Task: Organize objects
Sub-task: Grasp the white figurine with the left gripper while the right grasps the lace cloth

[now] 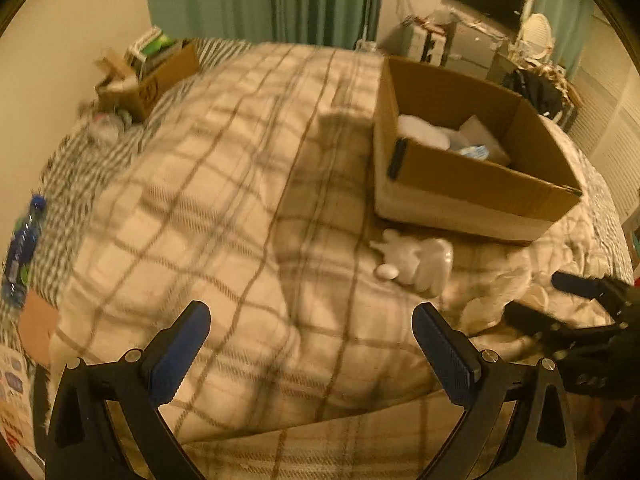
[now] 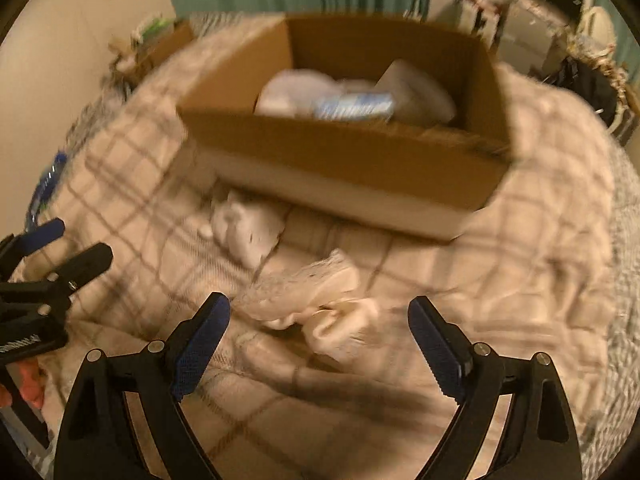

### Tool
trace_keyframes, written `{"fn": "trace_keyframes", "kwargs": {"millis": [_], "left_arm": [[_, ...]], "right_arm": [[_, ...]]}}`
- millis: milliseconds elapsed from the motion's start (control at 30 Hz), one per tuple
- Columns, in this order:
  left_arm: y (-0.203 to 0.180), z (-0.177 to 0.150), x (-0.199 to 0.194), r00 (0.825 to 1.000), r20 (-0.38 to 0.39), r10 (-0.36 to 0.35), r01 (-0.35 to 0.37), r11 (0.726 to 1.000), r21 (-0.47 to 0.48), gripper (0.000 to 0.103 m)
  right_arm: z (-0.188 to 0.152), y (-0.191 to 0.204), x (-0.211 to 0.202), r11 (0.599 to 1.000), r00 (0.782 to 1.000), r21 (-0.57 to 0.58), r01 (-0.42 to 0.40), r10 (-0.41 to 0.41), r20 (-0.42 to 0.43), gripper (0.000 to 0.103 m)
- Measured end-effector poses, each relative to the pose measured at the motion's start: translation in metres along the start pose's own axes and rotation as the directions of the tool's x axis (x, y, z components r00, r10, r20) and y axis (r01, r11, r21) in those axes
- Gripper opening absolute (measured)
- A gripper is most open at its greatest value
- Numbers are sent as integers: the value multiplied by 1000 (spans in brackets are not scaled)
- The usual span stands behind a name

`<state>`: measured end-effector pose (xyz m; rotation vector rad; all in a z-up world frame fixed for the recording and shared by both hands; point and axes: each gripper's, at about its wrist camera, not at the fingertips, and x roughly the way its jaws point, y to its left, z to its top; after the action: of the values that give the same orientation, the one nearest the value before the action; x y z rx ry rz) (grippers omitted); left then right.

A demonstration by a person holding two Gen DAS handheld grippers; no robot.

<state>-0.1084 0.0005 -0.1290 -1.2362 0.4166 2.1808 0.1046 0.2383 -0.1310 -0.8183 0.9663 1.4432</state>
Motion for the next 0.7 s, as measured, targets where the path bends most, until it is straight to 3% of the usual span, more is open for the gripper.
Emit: {"fn": "trace_keyframes", "kwargs": {"millis": [67,100,167,200,233,300,433,567,700], "left_arm": [[1,-1,5,1000,-12,-8,8,1000,-4,103],[0,-1,8,1000,-18,-6,6,1000,-1,103],[-4,-1,14,1000,-29,-5,5,1000,17,103],[-9,-1,17,999,-34,-7,8,999,33,103],[-12,0,19,999,-37,-10,12,999,44,103],[-22,2,24,999,-41,-19,22,997,78,103],[-49,11,35,996,-51,-69,76,985,156,103],[-76,22,53,990,-56,-127,135,970,201,103],[-95,26,80,989,-85,-118,135,958,252,103]], "right_arm": [[2,1,17,1000,999,1,-3,3,-34,91],[3,2,23,1000,999,3,-8,8,-46,85],[4,1,35,1000,997,6,-18,19,-76,61],[3,1,40,1000,996,4,-20,20,-89,37],[1,1,41,1000,995,3,-24,24,-93,23],[0,-3,32,1000,998,13,-27,27,-59,17],[-1,-24,2,998,999,69,3,-6,40,16],[-1,-50,-12,995,997,95,42,-48,65,16],[1,-68,-17,992,995,124,29,-40,87,16]]}}
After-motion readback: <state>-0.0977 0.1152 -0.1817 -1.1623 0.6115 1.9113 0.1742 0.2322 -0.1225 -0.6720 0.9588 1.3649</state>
